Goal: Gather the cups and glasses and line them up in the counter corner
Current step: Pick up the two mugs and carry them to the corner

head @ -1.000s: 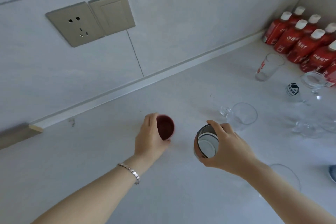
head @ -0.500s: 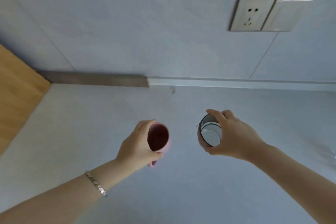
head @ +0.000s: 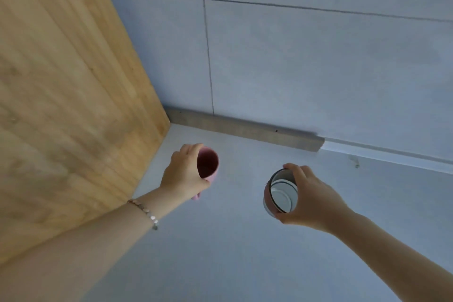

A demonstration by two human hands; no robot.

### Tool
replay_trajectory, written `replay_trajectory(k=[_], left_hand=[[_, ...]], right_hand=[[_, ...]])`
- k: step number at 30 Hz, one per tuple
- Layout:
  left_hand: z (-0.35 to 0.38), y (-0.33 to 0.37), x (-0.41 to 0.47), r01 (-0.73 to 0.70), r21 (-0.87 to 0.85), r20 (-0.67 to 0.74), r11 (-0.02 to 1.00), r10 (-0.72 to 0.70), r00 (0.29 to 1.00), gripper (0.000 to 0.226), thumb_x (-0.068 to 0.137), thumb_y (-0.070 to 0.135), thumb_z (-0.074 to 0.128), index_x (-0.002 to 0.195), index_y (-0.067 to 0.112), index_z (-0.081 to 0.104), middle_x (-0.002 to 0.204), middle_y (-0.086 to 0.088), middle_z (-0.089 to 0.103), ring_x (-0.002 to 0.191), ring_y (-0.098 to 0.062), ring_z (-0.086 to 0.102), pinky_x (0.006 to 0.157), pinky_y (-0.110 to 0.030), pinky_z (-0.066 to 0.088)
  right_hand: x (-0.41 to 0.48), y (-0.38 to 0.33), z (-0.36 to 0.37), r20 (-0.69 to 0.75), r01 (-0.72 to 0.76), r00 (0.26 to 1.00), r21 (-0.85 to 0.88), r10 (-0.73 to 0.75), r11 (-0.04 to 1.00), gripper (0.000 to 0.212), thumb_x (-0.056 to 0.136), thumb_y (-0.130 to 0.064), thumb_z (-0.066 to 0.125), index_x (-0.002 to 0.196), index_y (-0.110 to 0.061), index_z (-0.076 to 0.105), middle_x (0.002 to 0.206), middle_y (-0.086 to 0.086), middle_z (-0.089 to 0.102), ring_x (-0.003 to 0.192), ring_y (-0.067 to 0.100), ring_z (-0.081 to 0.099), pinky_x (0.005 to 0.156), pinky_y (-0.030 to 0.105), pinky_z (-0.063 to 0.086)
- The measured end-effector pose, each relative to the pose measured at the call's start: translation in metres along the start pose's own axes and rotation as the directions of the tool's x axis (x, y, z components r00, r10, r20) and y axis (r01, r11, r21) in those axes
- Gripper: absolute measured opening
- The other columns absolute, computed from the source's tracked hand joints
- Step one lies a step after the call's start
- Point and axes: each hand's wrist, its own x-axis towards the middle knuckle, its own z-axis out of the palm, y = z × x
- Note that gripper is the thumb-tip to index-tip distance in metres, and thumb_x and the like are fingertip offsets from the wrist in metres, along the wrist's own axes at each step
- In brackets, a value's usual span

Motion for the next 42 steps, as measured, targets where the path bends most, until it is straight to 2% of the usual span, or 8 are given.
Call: replay_trajectory(k=[6, 10, 23, 26, 30, 35, 38, 42], left_hand=[[-0.038, -0.056, 0.089, 0.057, 0.023, -0.014, 0.998, -0.057, 0.998, 0.075, 0.057, 0.001, 0.075, 0.124, 0.019, 0.047, 0.124, -0.002, 0.048, 0.102, -0.026, 0.059, 0.055, -0.033, 0.052], [-0.043, -0.078, 0.127, 0.048, 0.046, 0.039, 0.998, -0.050, 0.998, 0.073, 0.058, 0.002, 0.074, 0.125, 0.015, 0.048, 0.123, -0.006, 0.051, 0.091, -0.028, 0.065, 0.062, -0.028, 0.047], [-0.026, -0.128, 0.188, 0.030, -0.026, 0.166, 0.999, -0.025, 0.986, 0.079, 0.049, -0.006, 0.079, 0.118, 0.017, 0.049, 0.122, -0.007, 0.049, 0.115, -0.029, 0.050, 0.075, -0.047, 0.060], [-0.024, -0.130, 0.189, 0.005, 0.032, 0.159, 0.999, -0.010, 0.987, 0.086, 0.059, -0.003, 0.078, 0.134, 0.015, 0.041, 0.139, -0.006, 0.042, 0.130, -0.028, 0.042, 0.093, -0.042, 0.054], [-0.022, -0.120, 0.174, -0.130, 0.270, 0.086, 0.954, 0.111, 0.990, 0.083, 0.076, 0.006, 0.071, 0.145, 0.004, 0.026, 0.156, -0.014, 0.025, 0.145, -0.028, 0.023, 0.119, -0.033, 0.022], [-0.015, -0.103, 0.131, -0.254, 0.457, 0.013, 0.853, 0.279, 0.960, 0.080, 0.032, 0.010, 0.093, 0.107, -0.004, 0.066, 0.109, -0.023, 0.067, 0.096, -0.041, 0.068, 0.073, -0.043, 0.060], [-0.012, -0.068, 0.093, -0.304, 0.448, 0.138, 0.841, 0.271, 0.953, 0.045, 0.057, 0.015, 0.081, 0.099, 0.006, 0.067, 0.102, -0.012, 0.066, 0.085, -0.033, 0.070, 0.062, -0.035, 0.056], [0.004, 0.008, 0.050, -0.389, 0.415, 0.398, 0.823, 0.220, 0.890, 0.010, 0.092, 0.018, 0.043, 0.086, 0.020, 0.051, 0.085, 0.000, 0.054, 0.104, -0.028, 0.061, 0.069, -0.029, 0.035]], right_hand=[[0.066, -0.057, 0.033, -0.035, -0.019, 0.999, 0.073, 0.021, 0.997, 0.096, 0.060, -0.048, 0.077, 0.139, -0.028, 0.025, 0.134, -0.005, 0.034, 0.115, 0.019, 0.054, 0.094, 0.028, 0.048], [0.114, -0.092, 0.046, -0.083, -0.041, 0.995, 0.116, 0.051, 0.992, 0.099, 0.062, -0.048, 0.076, 0.142, -0.024, 0.024, 0.135, -0.004, 0.030, 0.116, 0.021, 0.053, 0.093, 0.030, 0.050], [0.243, -0.156, 0.062, -0.025, -0.060, 0.998, 0.072, 0.061, 0.996, 0.097, 0.068, -0.044, 0.076, 0.143, -0.016, 0.022, 0.135, 0.008, 0.032, 0.121, 0.031, 0.044, 0.096, 0.039, 0.049], [0.249, -0.161, 0.067, -0.078, -0.051, 0.995, 0.165, 0.065, 0.985, 0.104, 0.070, -0.047, 0.076, 0.148, -0.014, 0.015, 0.141, 0.007, 0.030, 0.129, 0.027, 0.037, 0.102, 0.037, 0.044], [0.241, -0.164, 0.072, -0.079, -0.075, 0.991, 0.307, 0.104, 0.949, 0.110, 0.073, -0.045, 0.075, 0.150, -0.008, 0.004, 0.146, 0.007, 0.025, 0.136, 0.025, 0.030, 0.108, 0.036, 0.038], [0.189, -0.119, 0.068, 0.150, -0.178, 0.976, 0.124, 0.159, 0.976, 0.062, 0.086, -0.030, 0.062, 0.137, -0.009, 0.033, 0.135, 0.010, 0.046, 0.124, 0.028, 0.048, 0.100, 0.038, 0.044], [0.145, -0.076, 0.063, 0.292, -0.192, 0.941, 0.043, 0.172, 0.980, 0.058, 0.087, -0.031, 0.059, 0.139, -0.013, 0.037, 0.133, 0.007, 0.053, 0.124, 0.026, 0.051, 0.102, 0.038, 0.044], [0.078, -0.012, 0.045, 0.366, -0.216, 0.903, -0.071, 0.227, 0.974, 0.054, 0.089, -0.032, 0.058, 0.138, -0.016, 0.043, 0.138, 0.004, 0.052, 0.130, 0.021, 0.047, 0.107, 0.035, 0.039]])
